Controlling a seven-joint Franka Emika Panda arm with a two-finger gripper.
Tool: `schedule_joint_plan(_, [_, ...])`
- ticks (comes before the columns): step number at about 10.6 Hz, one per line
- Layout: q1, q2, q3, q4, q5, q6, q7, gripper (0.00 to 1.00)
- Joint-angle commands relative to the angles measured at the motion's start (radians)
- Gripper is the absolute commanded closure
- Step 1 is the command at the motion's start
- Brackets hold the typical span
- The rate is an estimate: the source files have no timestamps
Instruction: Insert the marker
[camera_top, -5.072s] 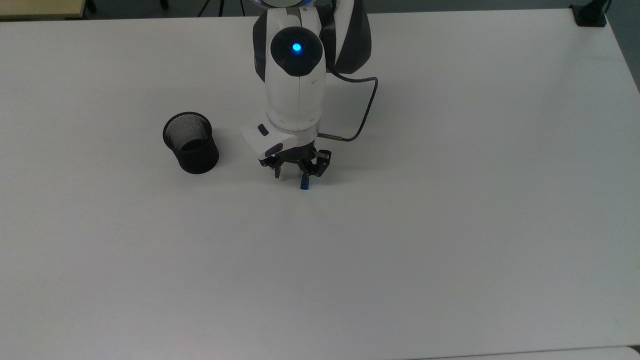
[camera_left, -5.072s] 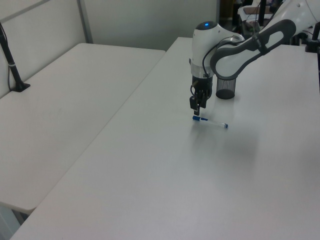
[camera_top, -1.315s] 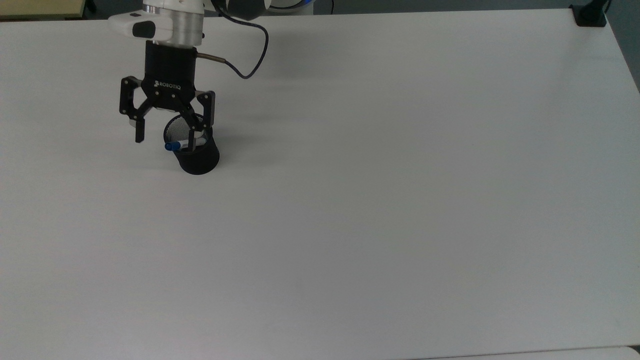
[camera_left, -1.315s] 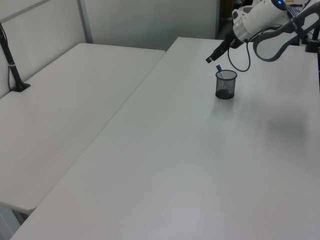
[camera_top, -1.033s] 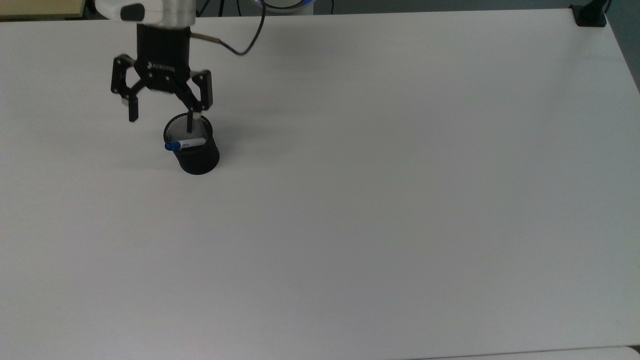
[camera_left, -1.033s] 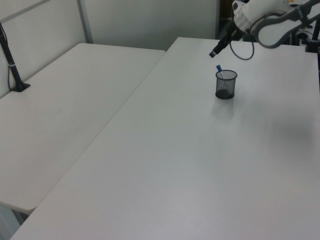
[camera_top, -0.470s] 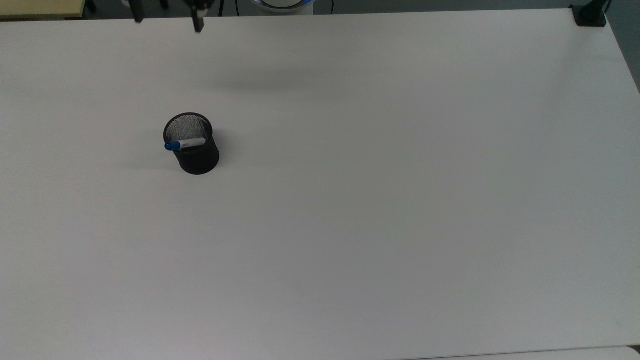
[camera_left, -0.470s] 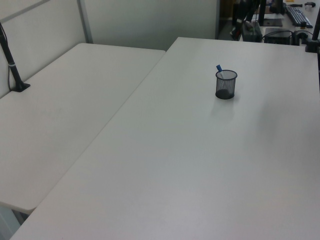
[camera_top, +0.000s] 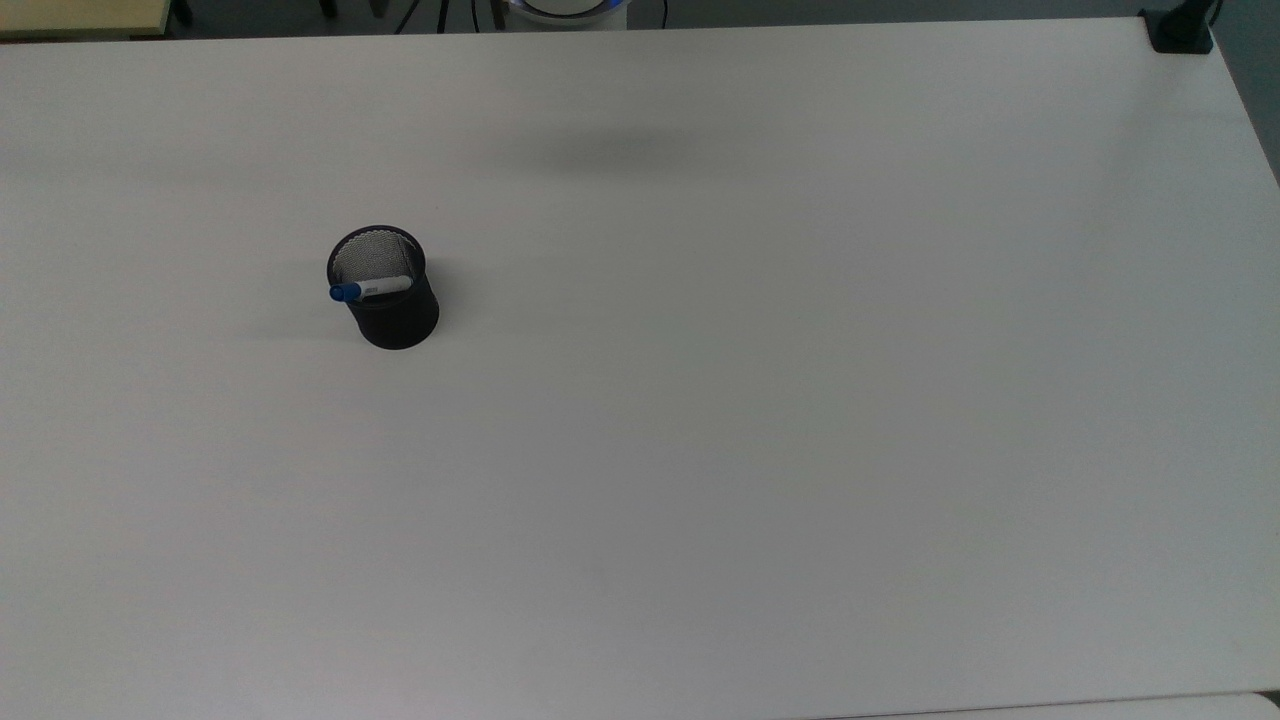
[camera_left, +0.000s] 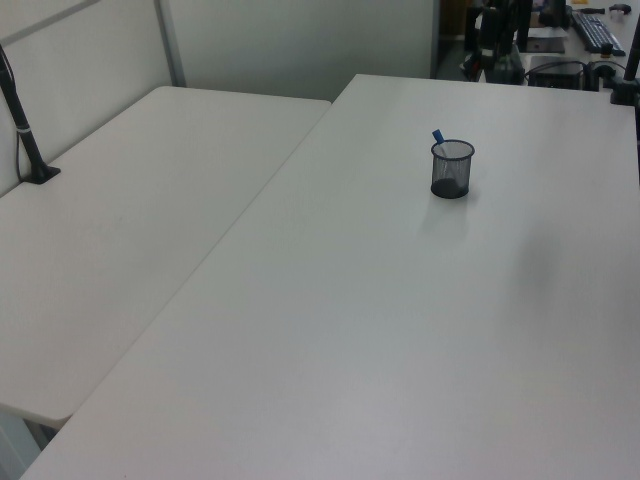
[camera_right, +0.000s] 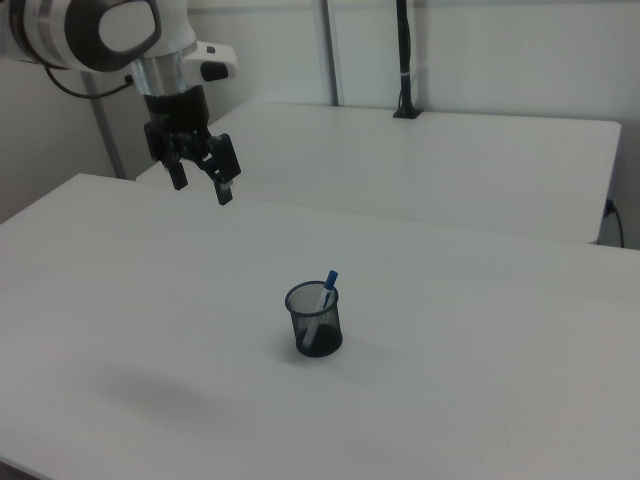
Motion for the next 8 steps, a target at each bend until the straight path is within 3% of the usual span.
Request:
schedule_joint_plan(1, [0.028,0.072,-0.015,0.043,-0.015,0.08,0.003,0.0])
schedule_joint_plan(3, [0.032,0.112,-0.014,0.088,-0.04,0.078,-0.032,0.0])
schedule_joint_plan(8, [0.048,0.109,-0.008,0.086,-0.08,0.073,-0.05,0.0])
